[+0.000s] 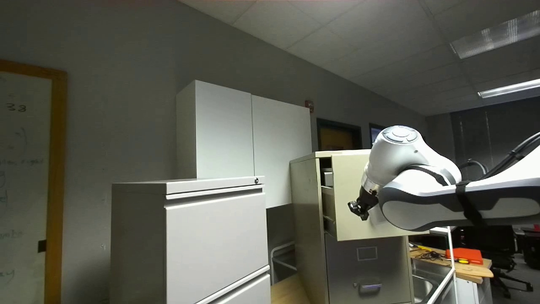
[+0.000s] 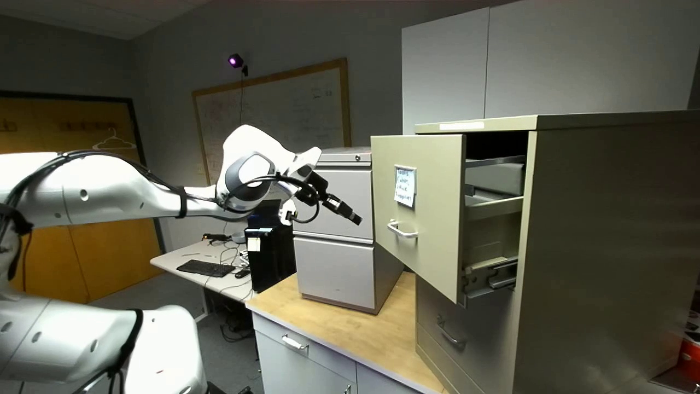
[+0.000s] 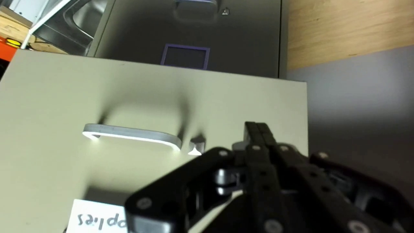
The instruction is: Close the top drawer on the right
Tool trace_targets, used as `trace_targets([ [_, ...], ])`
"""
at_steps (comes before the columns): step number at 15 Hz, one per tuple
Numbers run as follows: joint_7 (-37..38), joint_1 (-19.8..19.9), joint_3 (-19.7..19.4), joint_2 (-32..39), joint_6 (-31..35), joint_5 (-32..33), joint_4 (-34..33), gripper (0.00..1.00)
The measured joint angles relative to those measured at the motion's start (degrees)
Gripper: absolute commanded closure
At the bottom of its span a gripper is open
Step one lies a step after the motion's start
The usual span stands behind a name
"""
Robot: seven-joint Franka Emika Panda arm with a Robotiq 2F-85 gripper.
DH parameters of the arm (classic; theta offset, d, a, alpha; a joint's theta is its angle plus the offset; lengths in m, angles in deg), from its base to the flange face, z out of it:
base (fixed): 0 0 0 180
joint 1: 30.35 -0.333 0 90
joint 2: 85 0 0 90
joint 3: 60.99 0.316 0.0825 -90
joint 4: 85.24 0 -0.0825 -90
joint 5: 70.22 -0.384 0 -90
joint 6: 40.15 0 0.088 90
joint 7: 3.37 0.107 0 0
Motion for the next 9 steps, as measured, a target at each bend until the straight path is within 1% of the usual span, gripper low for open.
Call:
trace_targets([
  [4, 0.0, 2.4, 0.6, 2.8, 4.7, 0.0, -1.1, 1.0],
  [9, 0.0, 4.4, 1.8, 7.5, 7.8, 0.0, -3.9, 1.0],
])
